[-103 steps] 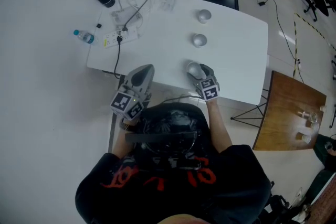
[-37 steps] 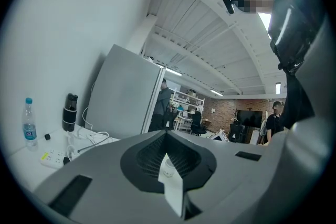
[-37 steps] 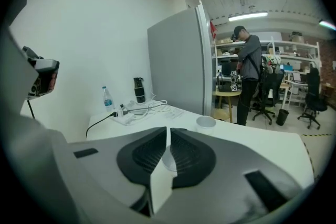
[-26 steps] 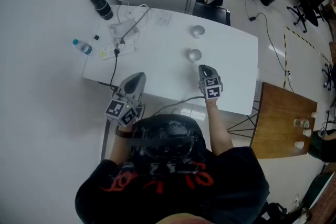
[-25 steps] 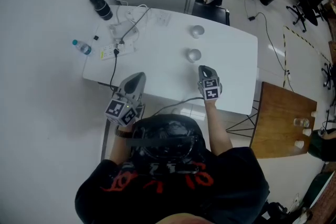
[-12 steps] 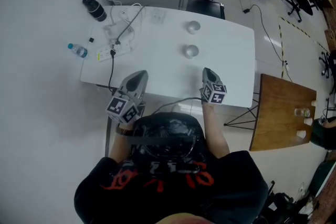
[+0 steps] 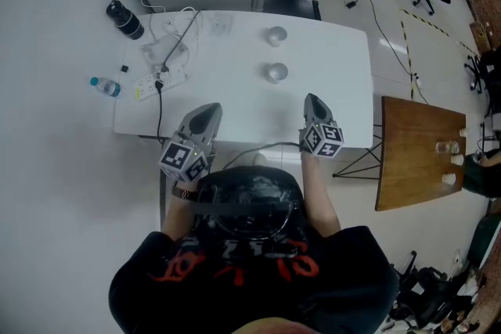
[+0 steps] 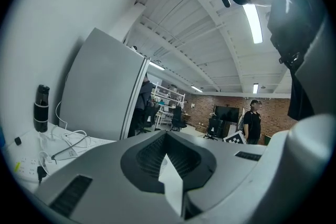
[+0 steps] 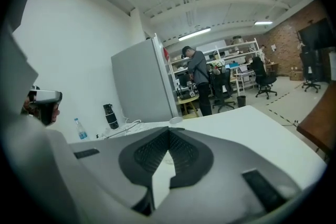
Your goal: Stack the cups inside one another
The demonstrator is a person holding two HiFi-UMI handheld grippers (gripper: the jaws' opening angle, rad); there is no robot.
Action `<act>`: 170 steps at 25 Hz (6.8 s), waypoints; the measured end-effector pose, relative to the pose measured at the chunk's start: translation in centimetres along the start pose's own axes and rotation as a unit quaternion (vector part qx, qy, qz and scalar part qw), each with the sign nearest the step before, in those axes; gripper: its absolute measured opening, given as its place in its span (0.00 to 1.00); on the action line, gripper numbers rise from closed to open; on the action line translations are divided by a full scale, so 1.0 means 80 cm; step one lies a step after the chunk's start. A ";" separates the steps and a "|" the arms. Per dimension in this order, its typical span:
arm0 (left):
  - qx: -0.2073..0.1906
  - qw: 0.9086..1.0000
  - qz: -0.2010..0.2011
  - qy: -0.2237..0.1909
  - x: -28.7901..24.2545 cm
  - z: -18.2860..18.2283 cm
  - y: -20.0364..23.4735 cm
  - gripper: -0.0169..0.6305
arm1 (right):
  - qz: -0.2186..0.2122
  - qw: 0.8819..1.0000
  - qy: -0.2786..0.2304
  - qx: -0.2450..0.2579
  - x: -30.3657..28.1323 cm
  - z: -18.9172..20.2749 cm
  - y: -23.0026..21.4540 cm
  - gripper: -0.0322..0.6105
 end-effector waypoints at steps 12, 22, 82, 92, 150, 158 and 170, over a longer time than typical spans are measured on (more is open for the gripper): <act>0.025 0.999 0.046 -0.003 -0.007 0.009 0.025 0.01 | -0.032 0.998 0.017 0.052 0.026 0.001 0.031 0.06; 0.035 0.998 0.049 -0.004 -0.017 0.014 0.028 0.01 | -0.066 0.995 0.042 0.061 -0.002 0.005 0.036 0.18; 0.057 0.994 -0.092 -0.001 -0.138 -0.033 0.046 0.01 | -0.182 0.949 0.180 0.183 -0.365 -0.049 -0.068 0.55; 0.051 0.997 -0.062 -0.008 -0.122 -0.035 0.037 0.01 | -0.185 0.964 0.121 0.150 -0.290 -0.092 -0.050 0.55; 0.071 0.997 -0.023 -0.035 -0.071 -0.020 0.042 0.01 | -0.169 0.956 0.182 0.155 -0.183 0.011 0.002 0.54; 0.069 0.997 -0.026 -0.030 -0.069 -0.020 0.042 0.01 | -0.156 0.952 0.203 0.168 -0.193 0.030 -0.003 0.55; 0.078 0.996 -0.017 -0.041 -0.066 -0.019 0.045 0.01 | -0.158 0.952 0.204 0.163 -0.197 0.028 0.002 0.59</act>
Point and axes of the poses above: the fingertips, and each gripper's own axes: x backward along the fingers, y to its left, z out of its underside, the point moved 6 cm from there along x, backward along the fingers, and after that the axes turned 6 degrees about -x, right-handed, at the moved point
